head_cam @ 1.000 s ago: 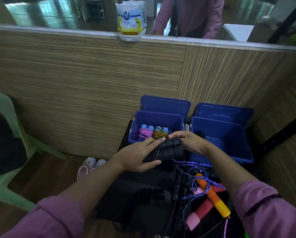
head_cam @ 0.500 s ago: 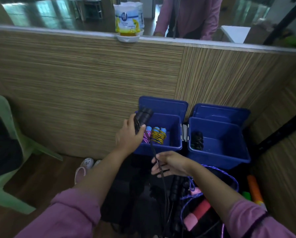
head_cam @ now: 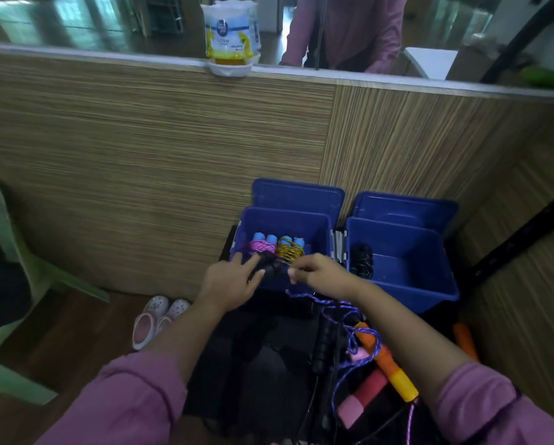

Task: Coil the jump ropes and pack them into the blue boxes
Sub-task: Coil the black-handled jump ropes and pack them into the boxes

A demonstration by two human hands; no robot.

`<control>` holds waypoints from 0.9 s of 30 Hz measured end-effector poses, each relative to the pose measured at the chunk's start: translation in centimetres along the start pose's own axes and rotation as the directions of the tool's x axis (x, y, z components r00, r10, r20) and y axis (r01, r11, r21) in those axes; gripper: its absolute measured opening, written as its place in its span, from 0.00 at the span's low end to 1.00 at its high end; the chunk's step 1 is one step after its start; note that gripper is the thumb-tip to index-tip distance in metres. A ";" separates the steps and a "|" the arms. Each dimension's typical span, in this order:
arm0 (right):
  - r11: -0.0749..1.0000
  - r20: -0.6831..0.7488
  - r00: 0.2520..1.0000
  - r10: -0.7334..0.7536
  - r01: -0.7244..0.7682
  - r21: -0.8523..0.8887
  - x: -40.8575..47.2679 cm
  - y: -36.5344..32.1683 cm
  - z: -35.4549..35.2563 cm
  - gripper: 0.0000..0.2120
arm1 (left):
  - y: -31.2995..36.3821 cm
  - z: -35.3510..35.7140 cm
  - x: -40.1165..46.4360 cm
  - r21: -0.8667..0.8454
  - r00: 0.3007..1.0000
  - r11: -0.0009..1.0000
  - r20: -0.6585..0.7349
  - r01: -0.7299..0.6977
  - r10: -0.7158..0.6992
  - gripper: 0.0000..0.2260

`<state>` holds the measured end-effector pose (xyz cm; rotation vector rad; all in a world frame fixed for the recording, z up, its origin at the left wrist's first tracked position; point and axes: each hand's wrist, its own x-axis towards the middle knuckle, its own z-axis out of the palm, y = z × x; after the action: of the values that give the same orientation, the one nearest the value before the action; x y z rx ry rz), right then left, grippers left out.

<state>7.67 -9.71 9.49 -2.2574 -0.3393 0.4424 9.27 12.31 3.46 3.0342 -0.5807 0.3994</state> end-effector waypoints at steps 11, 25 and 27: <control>0.987 0.128 0.982 -0.139 0.128 0.092 1.1 1.7 -3.9 0.08 | 2.1 -3.5 -0.9 -0.385 0.899 0.815 -0.109 -0.432 0.425 0.22; 0.710 0.109 0.984 0.140 -0.177 0.682 -1.0 0.7 0.9 0.18 | 4.3 -6.9 1.3 -0.816 0.966 0.578 -0.160 -0.014 -0.202 0.18; 0.659 0.139 0.981 0.134 -0.193 0.727 -1.2 0.1 1.9 0.20 | 3.9 -6.6 2.0 -0.799 0.949 0.601 -0.180 0.012 -0.258 0.19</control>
<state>5.81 -9.00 8.51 -1.4622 0.0308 0.6265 8.00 8.43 10.24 2.0802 -0.3541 0.4073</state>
